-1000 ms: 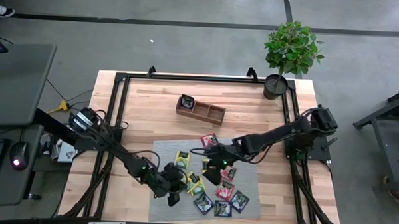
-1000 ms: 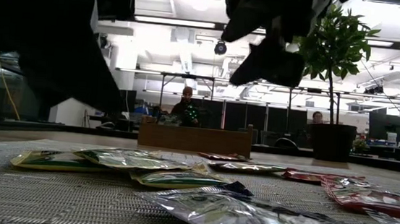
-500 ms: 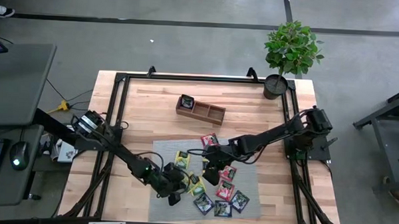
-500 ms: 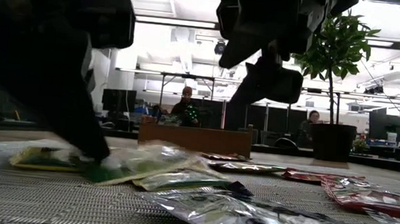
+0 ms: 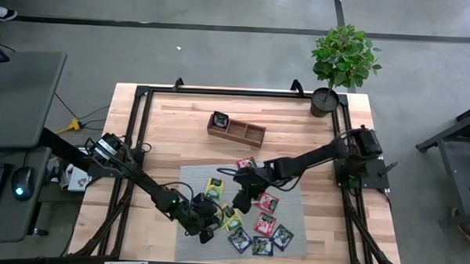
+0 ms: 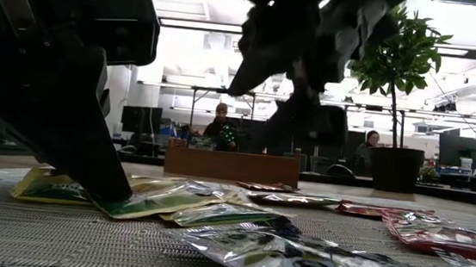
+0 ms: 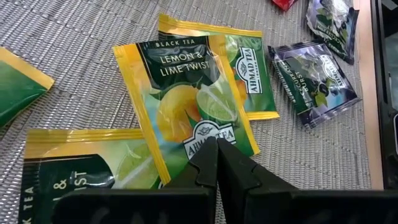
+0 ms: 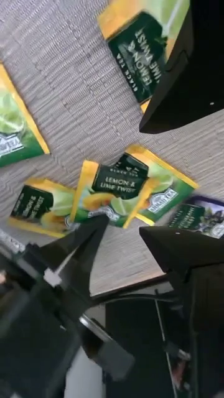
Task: Pick & Place Tea
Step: Put the yellow tea bag into the middle section of the wooden organizer
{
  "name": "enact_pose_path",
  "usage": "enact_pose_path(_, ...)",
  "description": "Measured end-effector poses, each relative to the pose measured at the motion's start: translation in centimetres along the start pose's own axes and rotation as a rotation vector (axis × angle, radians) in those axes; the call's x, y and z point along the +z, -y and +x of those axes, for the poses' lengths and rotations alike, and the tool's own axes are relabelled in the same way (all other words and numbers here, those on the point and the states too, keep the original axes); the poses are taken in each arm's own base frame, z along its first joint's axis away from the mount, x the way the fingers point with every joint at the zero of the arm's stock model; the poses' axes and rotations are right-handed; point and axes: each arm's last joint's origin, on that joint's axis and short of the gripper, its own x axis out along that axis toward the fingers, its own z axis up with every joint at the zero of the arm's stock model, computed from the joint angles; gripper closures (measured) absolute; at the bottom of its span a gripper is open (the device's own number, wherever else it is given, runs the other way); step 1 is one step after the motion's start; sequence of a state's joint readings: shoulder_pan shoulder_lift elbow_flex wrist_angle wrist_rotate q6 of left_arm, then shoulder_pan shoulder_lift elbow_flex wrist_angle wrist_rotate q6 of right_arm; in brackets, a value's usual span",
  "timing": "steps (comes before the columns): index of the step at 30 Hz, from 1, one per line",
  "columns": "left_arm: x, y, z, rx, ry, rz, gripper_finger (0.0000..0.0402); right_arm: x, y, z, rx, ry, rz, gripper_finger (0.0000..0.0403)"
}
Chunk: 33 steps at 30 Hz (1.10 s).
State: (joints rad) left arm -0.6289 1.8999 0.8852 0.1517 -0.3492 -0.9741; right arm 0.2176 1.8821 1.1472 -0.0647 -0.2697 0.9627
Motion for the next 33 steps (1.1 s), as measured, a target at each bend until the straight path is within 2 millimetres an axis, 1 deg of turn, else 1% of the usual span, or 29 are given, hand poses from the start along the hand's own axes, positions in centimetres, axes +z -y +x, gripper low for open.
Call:
enact_pose_path(5, -0.1, -0.1, 0.0, 0.008, -0.005, 0.007, 0.0401, 0.2, 1.0, 1.7, 0.008, -0.003, 0.029, 0.0151)
enact_pose_path(17, -0.1, -0.2, 0.0, 0.011, -0.005, 0.03, 0.0401, 0.2, 2.3, 4.4, 0.063, -0.007, 0.017, 0.0151)
enact_pose_path(22, -0.1, -0.2, 0.1, 0.011, -0.006, 0.038, 0.0401, 0.3, 2.3, 4.9, 0.098, -0.002, 0.005, 0.0151)
enact_pose_path(33, 0.0, 0.0, 0.1, -0.008, 0.009, 0.106, 0.0401, 0.4, 2.1, 4.9, 0.119, -0.007, -0.068, 0.0151)
